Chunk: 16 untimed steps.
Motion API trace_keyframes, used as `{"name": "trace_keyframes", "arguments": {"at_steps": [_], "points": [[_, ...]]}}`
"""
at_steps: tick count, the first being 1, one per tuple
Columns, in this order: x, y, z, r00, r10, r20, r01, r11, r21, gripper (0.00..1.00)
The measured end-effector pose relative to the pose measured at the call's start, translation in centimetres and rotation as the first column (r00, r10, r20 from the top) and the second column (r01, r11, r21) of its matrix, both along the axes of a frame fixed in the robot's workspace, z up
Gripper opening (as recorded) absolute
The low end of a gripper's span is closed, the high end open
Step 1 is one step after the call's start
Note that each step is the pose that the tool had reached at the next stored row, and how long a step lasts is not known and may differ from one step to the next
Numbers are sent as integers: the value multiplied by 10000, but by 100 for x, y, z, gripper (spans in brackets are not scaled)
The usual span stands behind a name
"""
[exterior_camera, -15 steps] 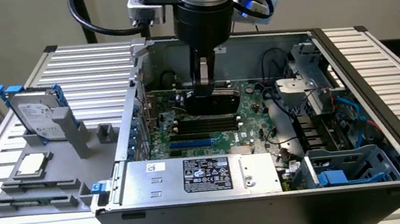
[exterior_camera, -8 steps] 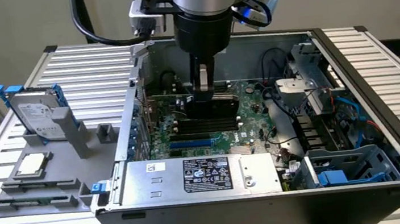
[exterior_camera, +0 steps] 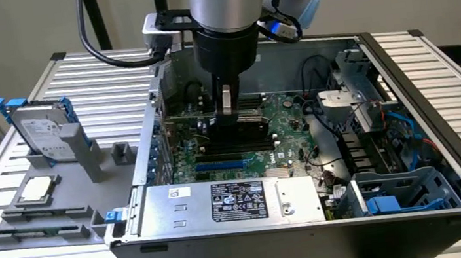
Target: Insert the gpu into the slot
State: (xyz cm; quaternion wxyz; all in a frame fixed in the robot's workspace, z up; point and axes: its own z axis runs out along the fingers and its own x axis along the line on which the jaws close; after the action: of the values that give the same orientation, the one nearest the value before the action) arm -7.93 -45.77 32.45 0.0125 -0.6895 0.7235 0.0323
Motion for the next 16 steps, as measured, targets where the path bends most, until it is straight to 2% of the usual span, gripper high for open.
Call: {"name": "trace_keyframes", "arguments": {"at_steps": [8, 16], "points": [[-19, -1, -146, 10000, -15, 22, 15, 10000, 55, 26], [-27, 0, -288, 10000, -29, 32, 28, 9999, 168, 26]]}}
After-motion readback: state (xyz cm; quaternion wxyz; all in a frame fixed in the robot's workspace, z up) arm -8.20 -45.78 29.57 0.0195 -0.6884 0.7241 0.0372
